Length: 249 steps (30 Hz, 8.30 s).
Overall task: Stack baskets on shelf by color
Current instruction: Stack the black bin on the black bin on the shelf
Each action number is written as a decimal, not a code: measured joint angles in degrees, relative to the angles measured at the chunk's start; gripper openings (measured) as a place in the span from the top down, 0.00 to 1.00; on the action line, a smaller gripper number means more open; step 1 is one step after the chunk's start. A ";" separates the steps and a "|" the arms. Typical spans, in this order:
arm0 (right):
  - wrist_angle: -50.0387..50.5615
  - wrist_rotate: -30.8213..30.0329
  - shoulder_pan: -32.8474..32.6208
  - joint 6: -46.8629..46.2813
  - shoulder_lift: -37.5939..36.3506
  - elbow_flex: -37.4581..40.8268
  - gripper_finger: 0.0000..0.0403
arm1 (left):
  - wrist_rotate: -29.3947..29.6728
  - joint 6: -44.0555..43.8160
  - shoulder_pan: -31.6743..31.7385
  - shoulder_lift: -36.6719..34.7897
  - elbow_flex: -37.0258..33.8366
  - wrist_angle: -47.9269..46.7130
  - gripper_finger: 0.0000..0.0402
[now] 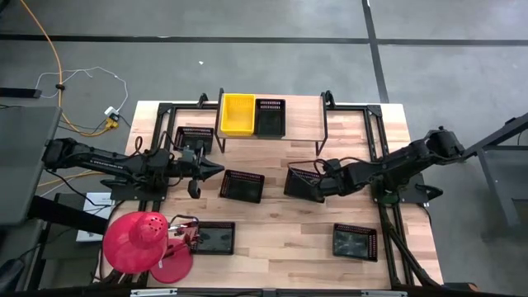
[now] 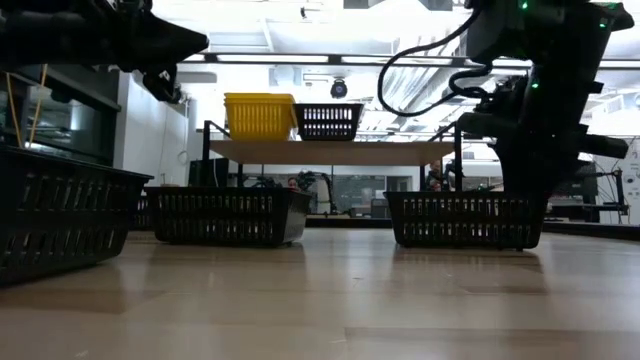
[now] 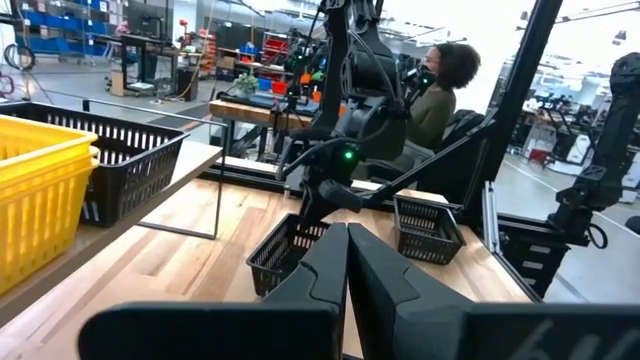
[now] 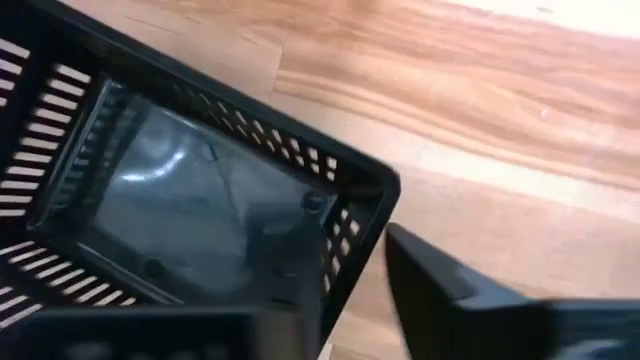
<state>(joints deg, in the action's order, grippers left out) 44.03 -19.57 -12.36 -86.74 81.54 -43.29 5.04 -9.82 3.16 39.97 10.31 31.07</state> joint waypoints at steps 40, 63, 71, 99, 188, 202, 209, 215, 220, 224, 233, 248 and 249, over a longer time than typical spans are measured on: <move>7.92 7.45 27.50 132.48 16.45 -80.92 1.00 | 5.88 -0.04 0.02 0.00 0.00 2.34 1.00; 11.59 23.78 38.68 125.11 24.71 -81.61 1.00 | 7.17 0.39 0.02 0.00 0.00 2.21 1.00; 11.72 24.19 38.64 124.57 24.76 -79.58 1.00 | 7.17 -0.05 0.00 0.00 0.00 2.21 1.00; 13.11 23.64 38.64 119.71 24.70 -79.58 1.00 | 7.13 -0.50 0.01 0.00 0.00 2.21 1.00; 18.53 25.87 21.29 72.72 -26.35 -23.20 0.64 | 7.37 -0.35 0.08 -0.02 0.00 3.19 1.00; 17.29 26.64 16.31 63.55 -23.99 -20.98 0.64 | 2.03 -3.53 0.07 0.00 -0.01 1.45 1.00; 19.61 26.64 11.21 58.00 -18.64 -20.98 0.64 | 1.57 -4.56 -1.27 0.00 -0.11 1.26 1.00; 24.64 26.45 5.28 53.11 -13.87 -20.97 0.64 | 1.83 -4.29 -3.95 0.00 -0.13 2.19 1.00; 26.25 23.27 -0.19 47.98 -9.98 -20.89 0.64 | 4.27 -2.66 -5.37 0.00 -0.15 2.21 1.00; 25.49 23.98 -4.63 43.15 -7.59 -17.64 0.64 | 4.66 -2.47 -5.53 0.00 -0.17 2.23 1.00; 14.89 32.52 -17.07 28.46 -7.70 -3.53 0.64 | 4.68 -1.99 -5.53 0.00 -0.20 2.23 1.00; 3.10 30.21 -24.84 20.86 -7.72 5.09 0.64 | 6.75 -1.94 -5.53 0.02 -0.20 1.65 1.00; 2.32 30.39 -24.99 20.66 -7.72 5.77 0.64 | 6.75 -1.73 -5.53 0.02 -0.20 1.66 1.00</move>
<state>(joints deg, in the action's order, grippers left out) 46.35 10.83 -37.35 -66.07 73.82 -37.52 11.79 -11.55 -2.37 39.98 10.11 32.73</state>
